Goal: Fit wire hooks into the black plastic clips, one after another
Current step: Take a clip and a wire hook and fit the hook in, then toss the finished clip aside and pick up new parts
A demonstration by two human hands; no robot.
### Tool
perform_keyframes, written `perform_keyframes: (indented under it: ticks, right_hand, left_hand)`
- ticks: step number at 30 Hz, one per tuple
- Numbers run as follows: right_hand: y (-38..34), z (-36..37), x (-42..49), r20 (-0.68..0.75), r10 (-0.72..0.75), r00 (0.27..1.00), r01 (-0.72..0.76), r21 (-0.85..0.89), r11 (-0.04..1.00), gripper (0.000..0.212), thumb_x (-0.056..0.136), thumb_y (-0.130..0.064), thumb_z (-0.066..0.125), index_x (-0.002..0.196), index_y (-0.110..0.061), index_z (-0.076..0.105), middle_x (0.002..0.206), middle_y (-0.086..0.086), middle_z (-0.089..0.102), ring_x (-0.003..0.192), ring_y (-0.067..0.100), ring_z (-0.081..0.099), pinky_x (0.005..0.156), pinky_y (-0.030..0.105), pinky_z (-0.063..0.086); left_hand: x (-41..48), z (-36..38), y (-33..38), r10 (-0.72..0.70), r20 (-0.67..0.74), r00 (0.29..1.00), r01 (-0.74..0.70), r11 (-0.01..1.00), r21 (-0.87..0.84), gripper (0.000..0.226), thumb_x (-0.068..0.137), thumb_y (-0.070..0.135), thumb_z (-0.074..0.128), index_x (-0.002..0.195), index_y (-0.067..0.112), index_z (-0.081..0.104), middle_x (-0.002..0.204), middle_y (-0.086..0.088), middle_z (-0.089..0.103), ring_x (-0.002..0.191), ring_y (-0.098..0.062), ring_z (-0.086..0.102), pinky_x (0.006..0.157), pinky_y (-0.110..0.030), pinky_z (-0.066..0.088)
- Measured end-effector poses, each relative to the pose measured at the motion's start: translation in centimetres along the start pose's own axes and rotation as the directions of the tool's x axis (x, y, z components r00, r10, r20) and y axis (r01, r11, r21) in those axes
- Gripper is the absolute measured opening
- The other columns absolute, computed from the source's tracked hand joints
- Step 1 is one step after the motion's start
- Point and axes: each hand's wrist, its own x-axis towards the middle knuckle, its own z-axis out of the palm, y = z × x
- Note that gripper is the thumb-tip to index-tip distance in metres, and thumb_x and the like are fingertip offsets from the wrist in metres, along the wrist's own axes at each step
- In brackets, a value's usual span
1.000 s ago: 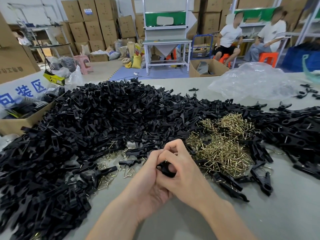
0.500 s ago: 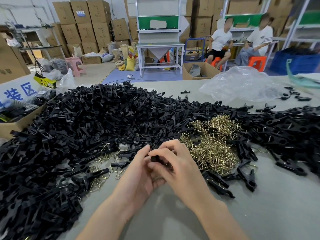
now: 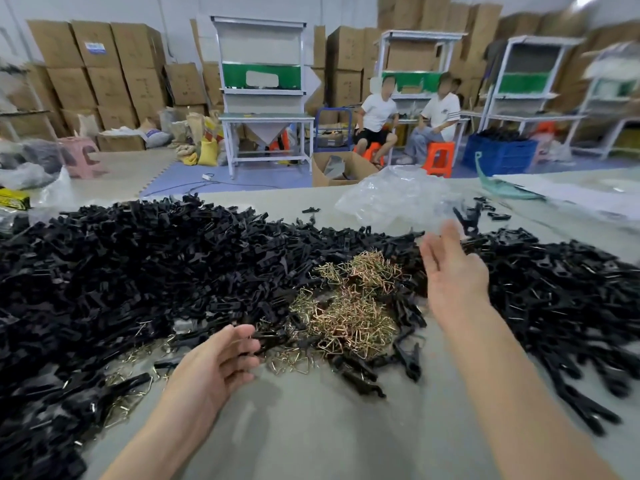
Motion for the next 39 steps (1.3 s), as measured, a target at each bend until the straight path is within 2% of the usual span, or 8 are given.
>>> perform_keyframes:
  ticks: [2, 5, 10, 15, 18, 21, 27, 39]
  right_hand:
    - [0.7, 0.1, -0.8, 0.056, 0.104, 0.993, -0.101, -0.045, 0.994, 0.052, 0.095, -0.026, 0.068, 0.129, -0.018, 0.029, 0.095, 0.01, 0.067, 0.092, 0.016, 0.07, 0.079, 0.023, 0.059]
    - [4.1, 0.0, -4.5, 0.219, 0.162, 0.962, -0.134, -0.14, 0.981, 0.053, 0.094, -0.025, 0.066, 0.139, -0.024, 0.039, 0.095, 0.01, 0.074, 0.087, 0.018, 0.074, 0.079, 0.026, 0.06]
    - [11.6, 2.0, -11.1, 0.487, 0.239, 0.84, 0.012, -0.457, 0.889, 0.031, 0.104, -0.021, 0.053, 0.131, -0.036, 0.051, 0.101, 0.003, 0.073, 0.084, 0.018, 0.073, 0.078, 0.028, 0.06]
    - [16.2, 2.4, -12.9, 0.633, 0.316, 0.707, 0.215, -0.618, 0.756, 0.032, 0.105, -0.029, 0.05, 0.131, -0.049, 0.049, 0.098, -0.01, 0.067, 0.085, 0.011, 0.068, 0.083, 0.041, 0.059]
    - [16.6, 1.9, -12.3, 0.65, 0.339, 0.68, 0.252, -0.642, 0.724, 0.033, 0.105, -0.031, 0.05, 0.127, -0.056, 0.05, 0.098, -0.01, 0.068, 0.082, 0.009, 0.068, 0.076, 0.04, 0.06]
    - [16.6, 1.6, -11.5, 0.603, 0.317, 0.732, 0.201, -0.636, 0.745, 0.033, 0.104, -0.024, 0.05, 0.121, -0.051, 0.057, 0.095, -0.009, 0.07, 0.074, 0.008, 0.068, 0.068, 0.024, 0.056]
    - [16.9, 1.6, -10.8, 0.54, 0.312, 0.782, 0.13, -0.631, 0.765, 0.03, 0.104, -0.017, 0.05, 0.116, -0.043, 0.061, 0.087, -0.008, 0.07, 0.068, 0.006, 0.065, 0.065, 0.021, 0.054]
    - [17.2, 1.6, -10.7, 0.541, 0.32, 0.778, 0.14, -0.646, 0.751, 0.036, 0.104, -0.019, 0.048, 0.109, -0.051, 0.062, 0.087, -0.008, 0.07, 0.069, 0.005, 0.064, 0.065, 0.022, 0.055]
  left_hand:
    - [-0.2, 0.1, -0.1, 0.05, -0.039, 0.998, -0.048, 0.998, 0.03, 0.031, 0.103, 0.024, 0.047, 0.101, 0.007, 0.073, 0.086, -0.01, 0.076, 0.065, -0.018, 0.07, 0.059, -0.029, 0.057]
    - [-0.9, -0.1, -0.3, 0.259, -0.071, 0.963, -0.229, 0.931, 0.286, 0.028, 0.104, 0.023, 0.05, 0.096, 0.026, 0.077, 0.096, -0.002, 0.077, 0.082, -0.016, 0.074, 0.071, -0.03, 0.058]
    - [-0.8, -1.2, -0.1, 0.629, -0.044, 0.776, -0.391, 0.535, 0.749, 0.018, 0.099, 0.019, 0.055, 0.103, 0.033, 0.066, 0.092, 0.01, 0.07, 0.084, -0.005, 0.064, 0.076, -0.021, 0.049]
    - [1.1, -4.5, 0.9, 0.747, -0.127, 0.653, -0.043, 0.204, 0.978, 0.028, 0.093, 0.014, 0.062, 0.12, 0.013, 0.068, 0.13, -0.012, 0.062, 0.126, -0.034, 0.051, 0.113, -0.051, 0.03]
    - [1.9, -6.2, 1.7, 0.688, -0.211, 0.694, 0.177, 0.122, 0.977, 0.046, 0.095, 0.026, 0.061, 0.138, 0.01, 0.057, 0.148, -0.025, 0.046, 0.14, -0.045, 0.036, 0.117, -0.058, 0.018]
    - [2.5, -7.0, 1.9, 0.657, -0.152, 0.738, 0.183, 0.022, 0.983, 0.044, 0.096, 0.032, 0.059, 0.136, 0.013, 0.059, 0.143, -0.022, 0.053, 0.135, -0.044, 0.042, 0.112, -0.056, 0.028]
    - [2.5, -7.1, 2.2, 0.65, -0.064, 0.757, 0.108, -0.029, 0.994, 0.027, 0.1, 0.034, 0.053, 0.122, 0.023, 0.063, 0.121, -0.005, 0.064, 0.113, -0.033, 0.053, 0.094, -0.045, 0.035]
    - [2.0, -6.8, 2.3, 0.673, -0.117, 0.73, 0.146, 0.013, 0.989, 0.029, 0.1, 0.031, 0.054, 0.115, 0.012, 0.068, 0.103, -0.013, 0.067, 0.097, -0.037, 0.059, 0.088, -0.048, 0.04]
